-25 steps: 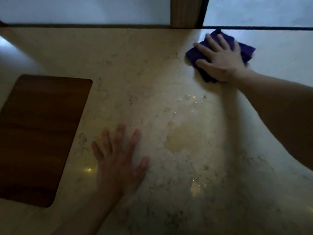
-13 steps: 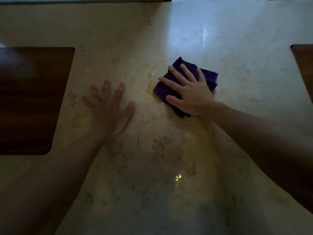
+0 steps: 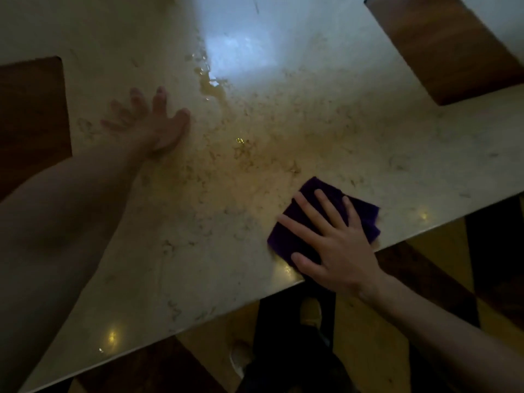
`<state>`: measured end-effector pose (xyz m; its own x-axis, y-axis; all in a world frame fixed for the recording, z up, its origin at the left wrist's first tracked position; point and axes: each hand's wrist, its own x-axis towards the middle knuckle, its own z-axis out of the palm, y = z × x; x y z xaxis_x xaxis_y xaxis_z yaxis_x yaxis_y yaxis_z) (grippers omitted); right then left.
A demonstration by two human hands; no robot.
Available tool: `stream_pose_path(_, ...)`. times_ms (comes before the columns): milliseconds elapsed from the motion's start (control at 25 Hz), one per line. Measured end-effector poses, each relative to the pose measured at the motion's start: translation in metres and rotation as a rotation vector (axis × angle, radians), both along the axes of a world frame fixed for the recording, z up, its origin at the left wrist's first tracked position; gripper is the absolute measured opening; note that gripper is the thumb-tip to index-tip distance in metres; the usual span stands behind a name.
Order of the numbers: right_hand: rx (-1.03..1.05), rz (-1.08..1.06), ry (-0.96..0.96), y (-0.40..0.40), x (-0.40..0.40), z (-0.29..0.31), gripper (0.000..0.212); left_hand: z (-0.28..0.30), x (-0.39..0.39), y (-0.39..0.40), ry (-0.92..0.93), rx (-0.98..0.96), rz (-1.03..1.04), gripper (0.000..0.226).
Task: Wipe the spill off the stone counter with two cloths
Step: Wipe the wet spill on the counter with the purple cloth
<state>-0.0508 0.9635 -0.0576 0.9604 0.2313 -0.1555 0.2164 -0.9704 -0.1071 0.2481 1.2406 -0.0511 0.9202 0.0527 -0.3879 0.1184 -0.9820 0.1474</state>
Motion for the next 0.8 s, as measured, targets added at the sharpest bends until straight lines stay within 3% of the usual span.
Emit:
stream_pose_path(200,0.013,-0.602,0.004,0.084,-0.024,-0.003,0.067,0.015,0.003,0.006,0.119,0.015,-0.043,0.088)
stream_pose_path(320,0.06,-0.801,0.06,0.133,0.004,-0.002,0.071,0.014,0.007,0.005,0.141,-0.001,-0.041,0.088)
stream_pose_path(560,0.078,-0.782,0.038,0.134,0.154,-0.005,0.069,-0.001,0.007,0.008,0.04,-0.015,-0.078,0.084)
stream_pose_path(800,0.037,-0.668,-0.048,0.11,0.313,-0.011,0.068,-0.026,0.003,0.007,-0.254,0.05,-0.037,0.082)
